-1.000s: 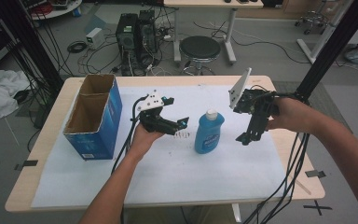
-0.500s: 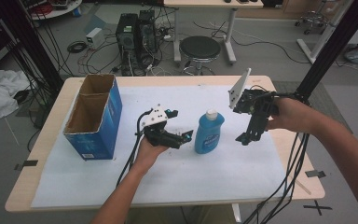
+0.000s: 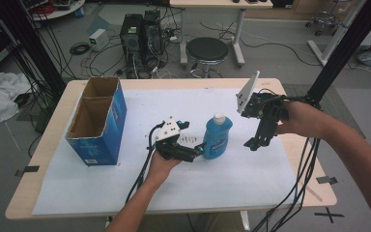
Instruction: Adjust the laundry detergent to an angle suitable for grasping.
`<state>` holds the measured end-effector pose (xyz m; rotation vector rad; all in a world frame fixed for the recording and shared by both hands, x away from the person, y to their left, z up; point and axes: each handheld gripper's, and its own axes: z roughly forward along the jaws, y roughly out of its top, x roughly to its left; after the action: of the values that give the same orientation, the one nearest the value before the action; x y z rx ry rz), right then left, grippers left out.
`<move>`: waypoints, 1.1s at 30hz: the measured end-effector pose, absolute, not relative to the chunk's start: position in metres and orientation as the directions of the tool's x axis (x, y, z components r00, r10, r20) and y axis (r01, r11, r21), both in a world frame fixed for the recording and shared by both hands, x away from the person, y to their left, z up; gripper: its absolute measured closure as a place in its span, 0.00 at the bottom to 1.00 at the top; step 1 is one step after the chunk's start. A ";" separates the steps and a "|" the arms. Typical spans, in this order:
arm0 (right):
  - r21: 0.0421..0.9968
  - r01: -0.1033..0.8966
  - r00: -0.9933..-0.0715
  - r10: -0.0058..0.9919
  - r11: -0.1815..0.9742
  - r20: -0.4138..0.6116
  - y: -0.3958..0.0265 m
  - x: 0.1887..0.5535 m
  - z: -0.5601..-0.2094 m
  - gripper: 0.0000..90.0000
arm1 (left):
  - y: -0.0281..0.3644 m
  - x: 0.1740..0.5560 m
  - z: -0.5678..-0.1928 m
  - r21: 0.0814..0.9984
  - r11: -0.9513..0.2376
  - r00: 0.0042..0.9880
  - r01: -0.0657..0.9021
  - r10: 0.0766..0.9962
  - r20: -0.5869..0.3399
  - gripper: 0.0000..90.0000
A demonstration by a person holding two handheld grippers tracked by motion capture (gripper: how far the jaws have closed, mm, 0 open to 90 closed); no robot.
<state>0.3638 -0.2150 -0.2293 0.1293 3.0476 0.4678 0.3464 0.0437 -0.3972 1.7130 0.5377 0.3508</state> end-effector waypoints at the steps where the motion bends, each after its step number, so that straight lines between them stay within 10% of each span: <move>1: 0.303 0.074 -0.995 0.091 0.950 -0.043 -0.215 0.364 -0.229 0.02 | 0.042 0.346 -0.398 0.976 -0.149 0.845 0.159 0.532 -0.056 0.06; 33: 0.304 0.078 -0.995 0.095 0.949 -0.041 -0.216 0.366 -0.229 0.02 | -0.005 0.363 -0.409 0.980 -0.145 0.822 0.139 0.568 -0.033 0.06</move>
<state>0.3660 -0.2155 -0.2288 0.1356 3.0468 0.4716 0.3633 -0.0054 -0.4092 1.6996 0.5556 0.4078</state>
